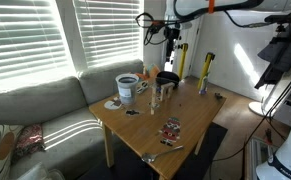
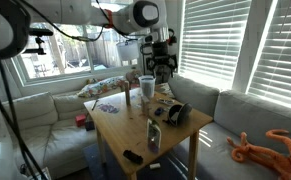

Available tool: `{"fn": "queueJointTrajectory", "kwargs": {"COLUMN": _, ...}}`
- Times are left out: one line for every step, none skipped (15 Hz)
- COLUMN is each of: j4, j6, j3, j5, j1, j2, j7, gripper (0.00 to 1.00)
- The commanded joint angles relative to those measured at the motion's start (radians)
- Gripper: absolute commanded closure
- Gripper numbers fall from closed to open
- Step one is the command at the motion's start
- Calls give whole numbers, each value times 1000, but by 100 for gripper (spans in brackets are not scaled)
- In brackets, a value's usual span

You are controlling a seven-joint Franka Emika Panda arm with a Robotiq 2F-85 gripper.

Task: Pick up the black glasses case put it on the table

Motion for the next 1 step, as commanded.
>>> {"fn": "queueJointTrajectory", "kwargs": {"j4": -4, "j6": -5, "j3": 19, "j5": -1, "j1": -18, "j2": -18, "j7": 0, "gripper": 0}}
